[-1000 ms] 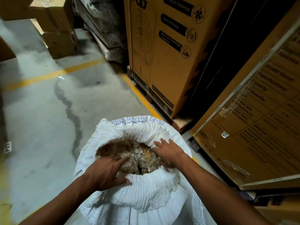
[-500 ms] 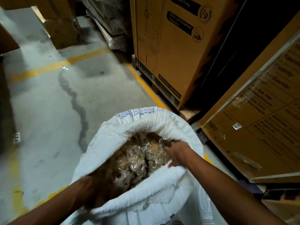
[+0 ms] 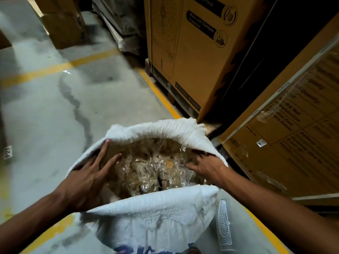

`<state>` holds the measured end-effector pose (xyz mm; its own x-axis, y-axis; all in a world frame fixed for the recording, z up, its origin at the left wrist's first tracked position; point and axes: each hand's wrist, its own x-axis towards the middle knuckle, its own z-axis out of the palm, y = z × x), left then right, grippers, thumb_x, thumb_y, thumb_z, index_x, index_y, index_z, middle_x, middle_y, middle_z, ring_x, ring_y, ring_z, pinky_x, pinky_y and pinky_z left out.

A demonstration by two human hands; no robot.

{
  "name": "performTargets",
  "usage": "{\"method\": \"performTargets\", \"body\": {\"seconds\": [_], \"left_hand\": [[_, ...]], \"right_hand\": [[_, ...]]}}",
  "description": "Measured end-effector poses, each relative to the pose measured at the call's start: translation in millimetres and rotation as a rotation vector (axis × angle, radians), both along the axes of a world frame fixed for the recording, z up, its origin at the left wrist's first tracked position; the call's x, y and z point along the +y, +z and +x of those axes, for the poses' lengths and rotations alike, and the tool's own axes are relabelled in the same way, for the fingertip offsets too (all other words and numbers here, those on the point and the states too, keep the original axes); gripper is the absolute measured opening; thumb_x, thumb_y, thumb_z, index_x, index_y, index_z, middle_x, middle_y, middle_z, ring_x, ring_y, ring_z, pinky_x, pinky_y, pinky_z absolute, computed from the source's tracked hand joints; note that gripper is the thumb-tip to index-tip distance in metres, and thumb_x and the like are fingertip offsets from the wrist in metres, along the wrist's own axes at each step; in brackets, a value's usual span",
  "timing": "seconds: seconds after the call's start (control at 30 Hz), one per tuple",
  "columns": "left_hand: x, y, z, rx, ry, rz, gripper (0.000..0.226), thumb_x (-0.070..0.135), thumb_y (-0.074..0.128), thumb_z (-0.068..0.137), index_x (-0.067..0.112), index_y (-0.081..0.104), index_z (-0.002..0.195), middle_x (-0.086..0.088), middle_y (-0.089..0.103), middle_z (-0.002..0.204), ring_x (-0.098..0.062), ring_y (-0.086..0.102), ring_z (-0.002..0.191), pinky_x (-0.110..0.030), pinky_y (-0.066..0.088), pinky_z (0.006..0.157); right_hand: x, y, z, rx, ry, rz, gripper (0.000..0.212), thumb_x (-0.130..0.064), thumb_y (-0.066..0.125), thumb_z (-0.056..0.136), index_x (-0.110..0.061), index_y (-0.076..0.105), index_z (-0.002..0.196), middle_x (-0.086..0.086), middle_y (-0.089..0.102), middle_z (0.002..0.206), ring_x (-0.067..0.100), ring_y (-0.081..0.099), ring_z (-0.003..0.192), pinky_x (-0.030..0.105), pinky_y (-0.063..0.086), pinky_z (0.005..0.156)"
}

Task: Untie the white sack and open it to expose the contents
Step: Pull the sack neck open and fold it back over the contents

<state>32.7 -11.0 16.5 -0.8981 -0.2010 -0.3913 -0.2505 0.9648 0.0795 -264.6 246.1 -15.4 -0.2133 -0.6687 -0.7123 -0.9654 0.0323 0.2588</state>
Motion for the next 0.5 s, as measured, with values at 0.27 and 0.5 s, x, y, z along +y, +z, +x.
{"method": "performTargets", "body": {"seconds": [0.27, 0.5], "left_hand": [[3.0, -15.0, -18.7, -0.074, -0.005, -0.018, 0.117, 0.020, 0.055, 0.063, 0.028, -0.002, 0.165, -0.024, -0.016, 0.170, -0.053, 0.051, 0.135, -0.055, 0.061, 0.084], [7.6, -12.5, -24.8, -0.214, 0.060, -0.063, 0.127, 0.032, 0.063, 0.079, 0.042, -0.046, 0.142, -0.017, -0.046, 0.159, -0.045, 0.016, 0.157, -0.051, 0.055, 0.101]], "right_hand": [[34.0, -2.8, 0.8, -0.054, -0.009, -0.340, 0.113, -0.021, 0.077, 0.078, -0.033, 0.001, 0.161, 0.031, -0.010, 0.164, 0.046, 0.035, 0.142, 0.052, 0.040, 0.109], [18.8, 2.8, -15.6, 0.063, -0.156, -0.341, 0.117, -0.030, 0.079, 0.078, -0.036, -0.006, 0.160, 0.026, -0.032, 0.160, 0.024, 0.053, 0.058, 0.033, 0.042, 0.045]]}}
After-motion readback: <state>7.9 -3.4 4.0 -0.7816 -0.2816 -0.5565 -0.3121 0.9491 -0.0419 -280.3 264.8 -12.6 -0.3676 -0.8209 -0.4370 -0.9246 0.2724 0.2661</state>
